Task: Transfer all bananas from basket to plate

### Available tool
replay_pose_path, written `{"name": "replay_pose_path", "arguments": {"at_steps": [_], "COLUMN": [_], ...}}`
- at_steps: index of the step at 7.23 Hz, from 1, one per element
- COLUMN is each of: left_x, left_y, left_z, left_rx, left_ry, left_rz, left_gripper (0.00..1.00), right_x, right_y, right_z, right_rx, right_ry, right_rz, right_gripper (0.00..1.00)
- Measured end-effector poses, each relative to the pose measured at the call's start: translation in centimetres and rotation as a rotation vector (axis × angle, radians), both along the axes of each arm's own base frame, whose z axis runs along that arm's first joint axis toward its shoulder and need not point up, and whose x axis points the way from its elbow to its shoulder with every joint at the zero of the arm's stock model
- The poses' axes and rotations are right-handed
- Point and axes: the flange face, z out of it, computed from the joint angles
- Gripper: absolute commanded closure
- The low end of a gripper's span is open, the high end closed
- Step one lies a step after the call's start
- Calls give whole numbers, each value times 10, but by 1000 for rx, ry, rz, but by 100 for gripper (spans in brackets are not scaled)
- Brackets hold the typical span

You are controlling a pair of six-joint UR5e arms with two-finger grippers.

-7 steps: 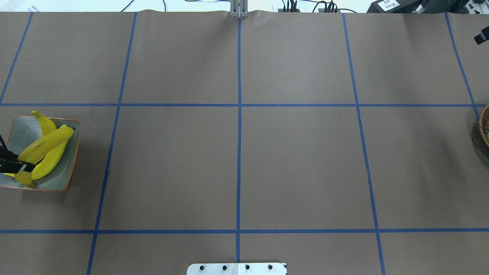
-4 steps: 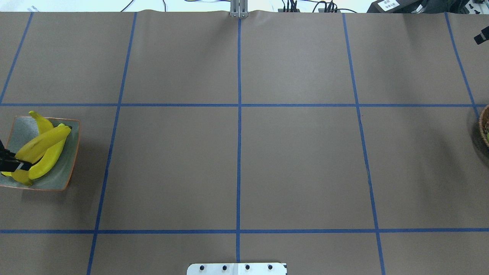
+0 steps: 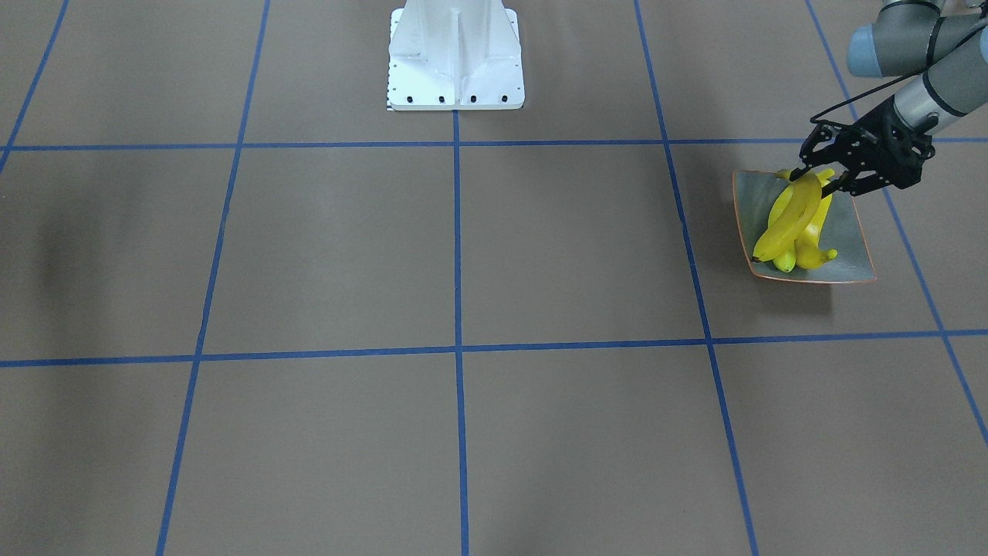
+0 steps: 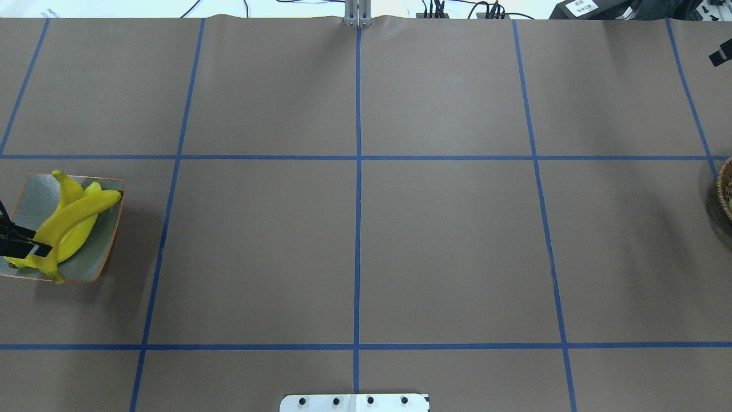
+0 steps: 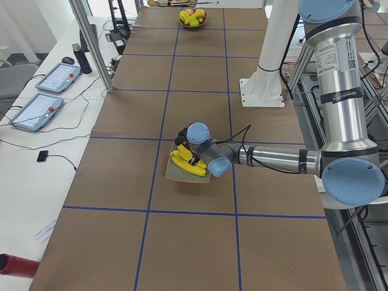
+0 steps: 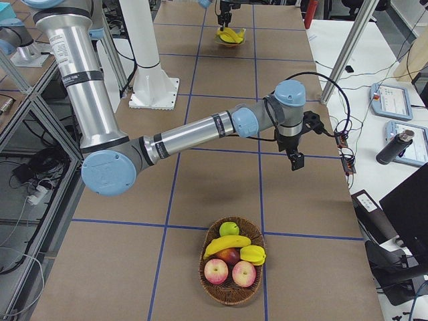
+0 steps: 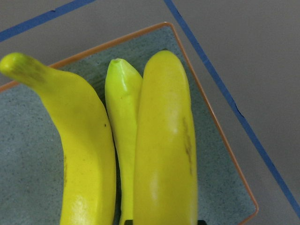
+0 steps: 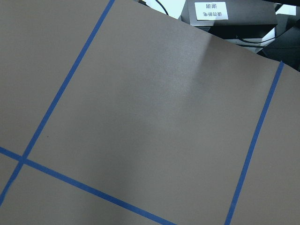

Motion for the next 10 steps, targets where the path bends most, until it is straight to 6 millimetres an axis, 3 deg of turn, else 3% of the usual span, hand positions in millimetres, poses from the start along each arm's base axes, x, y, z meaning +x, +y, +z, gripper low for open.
{"name": "replay_pose_path", "arguments": {"at_steps": [6, 8, 10], "left_x": [-6, -17, -21], "left_y": [-5, -19, -30], "left_z": [-5, -18, -29], "left_rx": [-4, 5, 9], "left_ry": [17, 38, 49], "left_rz": [-10, -48, -78], "left_gripper": [0, 0, 0], "right_x": [0, 1, 4], "right_y": [0, 6, 24], "right_z": [0, 13, 44], "right_rx": [0, -12, -11], "right_ry": [0, 5, 26], "right_rz": [-1, -10, -60], "right_gripper": [0, 0, 0]}}
